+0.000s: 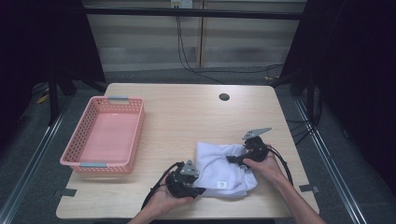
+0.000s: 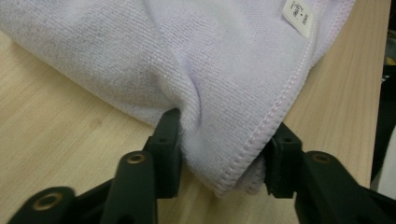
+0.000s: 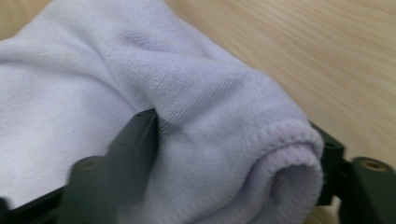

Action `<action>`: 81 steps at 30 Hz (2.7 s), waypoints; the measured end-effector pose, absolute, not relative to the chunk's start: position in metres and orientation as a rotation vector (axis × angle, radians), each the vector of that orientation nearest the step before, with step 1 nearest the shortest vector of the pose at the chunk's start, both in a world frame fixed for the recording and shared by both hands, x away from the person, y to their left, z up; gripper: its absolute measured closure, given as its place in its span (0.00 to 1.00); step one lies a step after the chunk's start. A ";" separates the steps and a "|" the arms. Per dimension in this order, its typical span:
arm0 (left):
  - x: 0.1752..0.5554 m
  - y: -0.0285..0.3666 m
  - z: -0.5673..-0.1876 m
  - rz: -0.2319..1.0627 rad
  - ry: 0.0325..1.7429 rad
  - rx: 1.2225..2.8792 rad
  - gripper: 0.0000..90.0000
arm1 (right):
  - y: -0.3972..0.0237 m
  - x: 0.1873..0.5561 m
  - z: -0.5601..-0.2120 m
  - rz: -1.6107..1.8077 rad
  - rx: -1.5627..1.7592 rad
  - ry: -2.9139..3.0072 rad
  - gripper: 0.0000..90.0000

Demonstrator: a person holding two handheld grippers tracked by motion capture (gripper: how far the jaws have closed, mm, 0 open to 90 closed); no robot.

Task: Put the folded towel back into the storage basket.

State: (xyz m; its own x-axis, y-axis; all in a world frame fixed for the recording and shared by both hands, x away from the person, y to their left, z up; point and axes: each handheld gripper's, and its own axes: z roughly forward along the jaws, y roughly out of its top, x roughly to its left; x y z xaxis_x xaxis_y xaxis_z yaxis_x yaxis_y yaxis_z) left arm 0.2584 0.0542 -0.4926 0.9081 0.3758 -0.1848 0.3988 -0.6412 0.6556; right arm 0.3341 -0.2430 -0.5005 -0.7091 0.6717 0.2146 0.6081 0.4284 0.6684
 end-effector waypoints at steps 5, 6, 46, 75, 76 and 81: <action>0.262 0.057 -0.493 -0.087 0.566 2.311 0.74 | -0.241 0.335 -0.501 1.207 1.175 2.610 0.59; 0.263 0.057 -0.493 -0.095 0.576 2.302 0.74 | -0.242 0.336 -0.501 1.223 1.182 2.617 0.63; 0.282 0.082 -0.441 -0.094 0.540 2.135 0.77 | -0.246 0.347 -0.446 1.402 1.187 2.507 0.76; 0.299 0.146 -0.403 0.012 0.633 2.018 0.78 | -0.181 0.397 -0.400 1.469 1.054 2.533 0.76; 0.300 0.148 -0.402 0.016 0.635 2.017 0.78 | -0.179 0.399 -0.399 1.470 1.049 2.536 0.76; 0.303 0.161 -0.396 0.028 0.652 1.990 0.78 | -0.166 0.406 -0.389 1.476 1.025 2.541 0.76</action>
